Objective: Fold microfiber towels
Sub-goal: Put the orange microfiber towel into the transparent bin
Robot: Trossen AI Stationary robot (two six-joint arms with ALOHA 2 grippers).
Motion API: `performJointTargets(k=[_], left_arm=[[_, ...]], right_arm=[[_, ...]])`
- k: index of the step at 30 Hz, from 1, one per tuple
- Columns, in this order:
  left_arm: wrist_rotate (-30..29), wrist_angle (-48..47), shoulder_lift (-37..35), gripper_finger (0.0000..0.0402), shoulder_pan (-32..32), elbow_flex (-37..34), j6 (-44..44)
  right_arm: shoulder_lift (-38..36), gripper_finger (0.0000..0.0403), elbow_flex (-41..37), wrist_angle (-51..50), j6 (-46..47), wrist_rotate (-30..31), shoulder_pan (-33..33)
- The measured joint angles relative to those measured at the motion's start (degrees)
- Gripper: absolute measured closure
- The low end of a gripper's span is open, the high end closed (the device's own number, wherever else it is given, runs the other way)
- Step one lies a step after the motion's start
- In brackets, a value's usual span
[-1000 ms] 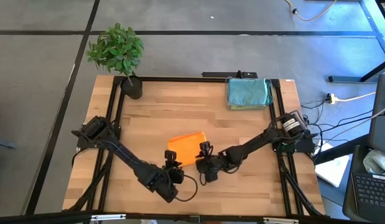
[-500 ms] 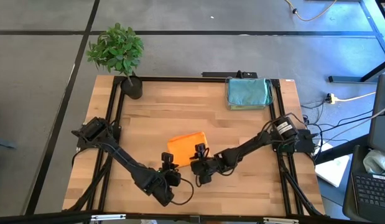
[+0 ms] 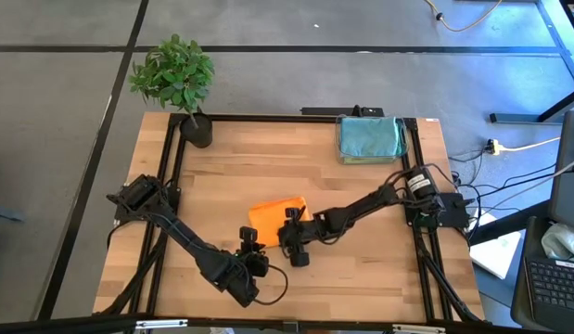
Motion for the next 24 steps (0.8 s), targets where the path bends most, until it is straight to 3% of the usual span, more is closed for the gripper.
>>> performJointTargets(k=[4,10,13,18,24], left_arm=[[-0.01,-0.06,0.0,0.0311,-0.08,0.0,-0.02],[-0.01,-0.07,0.0,0.0311,-0.08,0.0,-0.19],[-0.01,-0.09,0.0,0.0311,-0.06,0.0,-0.19],[-0.01,-0.14,0.0,0.0311,-0.06,0.0,-0.2],[-0.01,-0.16,0.0,0.0311,-0.06,0.0,-0.24]], right_arm=[[-0.11,0.0223,0.0,-0.67,1.58,-2.83,-0.85],[-0.13,0.0236,0.0,-0.69,1.02,-2.2,-0.81],[-0.13,0.0275,0.0,-0.65,-0.19,-0.8,0.02],[-0.13,0.0383,0.0,-0.87,-2.06,0.43,1.84],[-0.43,0.0392,-0.09,-1.1,-3.56,0.73,2.61]])
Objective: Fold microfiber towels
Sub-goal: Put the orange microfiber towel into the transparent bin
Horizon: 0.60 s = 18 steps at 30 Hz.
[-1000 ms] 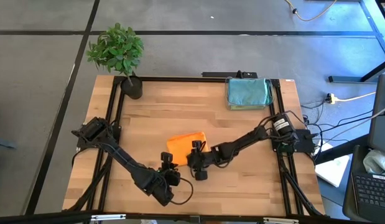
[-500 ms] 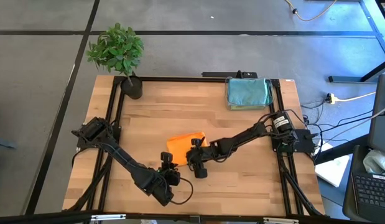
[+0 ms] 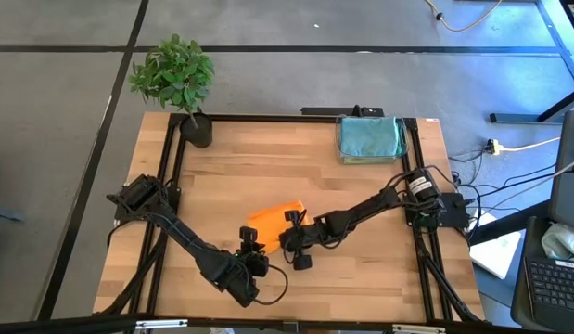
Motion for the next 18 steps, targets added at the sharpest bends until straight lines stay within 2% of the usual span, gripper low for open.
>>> performJointTargets(k=[3,7,12,18], left_arm=[[0.0,-0.1,0.0,0.0311,-0.04,0.0,0.0],[0.03,-1.07,0.02,0.0311,-0.09,0.0,-0.45],[0.23,-1.53,0.02,0.0311,-0.26,0.0,-1.6],[0.41,-1.47,0.02,0.0311,-0.72,0.0,-2.7]], right_arm=[[-2.57,0.0392,-0.27,-3.34,-1.75,0.72,0.31],[-9.46,0.0392,-1.28,-14.57,-4.89,5.01,0.32],[-20.1,0.0392,-0.81,-26.58,-6.24,12.13,-2.77],[-32.1,0.0392,-0.79,-37.34,-8.8,14.48,-7.13]])
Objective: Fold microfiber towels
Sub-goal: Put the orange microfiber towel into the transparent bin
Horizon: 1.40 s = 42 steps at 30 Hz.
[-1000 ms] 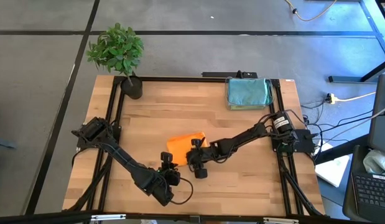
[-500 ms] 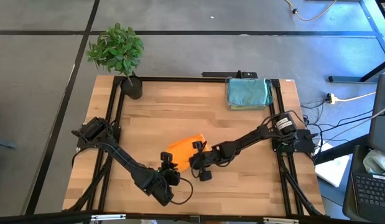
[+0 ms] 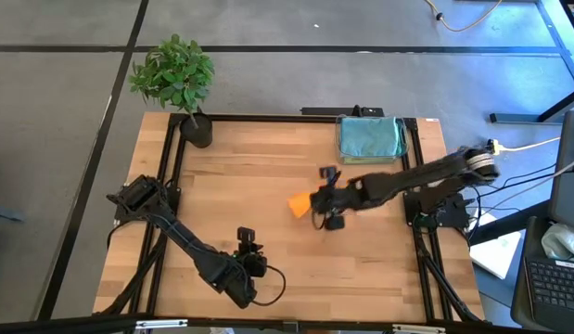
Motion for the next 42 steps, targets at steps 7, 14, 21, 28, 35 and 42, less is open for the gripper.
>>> performJointTargets(k=[7,14,21,28,35,42], left_arm=[[0.01,0.01,0.0,0.0311,-0.13,0.0,-0.25],[0.01,0.0,0.0,0.0311,-0.13,0.0,-0.25],[0.01,0.03,0.0,0.0311,-0.13,0.0,-0.25],[-0.01,0.13,0.0,0.0311,-0.23,0.0,-0.34],[0.01,0.45,0.0,0.0311,-0.37,0.0,-1.48],[-0.23,0.6,0.0,0.0311,-0.17,0.0,-1.37]], right_arm=[[-13.99,0.0392,0.09,-8.49,-4.98,2.76,-9.54],[-21.82,0.0393,0.07,-12.94,-18.43,9.04,-21.39],[-22.57,0.0393,0.07,-11.94,-36.53,14.72,-33.63],[-22.53,0.0393,-3.03,-5.34,-35.55,4.37,-42.36],[-20.81,0.0392,-21.99,5.05,-38.6,1.71,-42.56],[-20.58,0.0369,-29.79,13.03,-40.77,1.17,-41.81]])
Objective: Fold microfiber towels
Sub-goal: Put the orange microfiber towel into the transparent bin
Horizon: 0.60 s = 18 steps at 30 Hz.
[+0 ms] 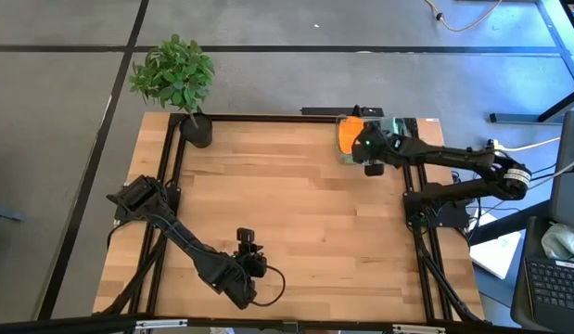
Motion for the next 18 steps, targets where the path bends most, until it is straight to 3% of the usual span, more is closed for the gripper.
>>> performJointTargets(k=[8,15,18], left_arm=[[0.0,0.07,0.0,0.0311,0.28,0.0,-0.23],[0.0,0.05,0.0,0.0311,-0.15,0.0,-0.28],[0.0,0.07,0.0,0.0311,-0.15,0.0,-0.33]], right_arm=[[-0.03,0.0358,6.05,-2.11,2.16,-0.02,1.38],[-0.07,0.0255,12.45,-6.69,10.95,-5.64,3.72],[-0.07,0.0202,14.32,-8.49,14.89,-5.4,4.74]])
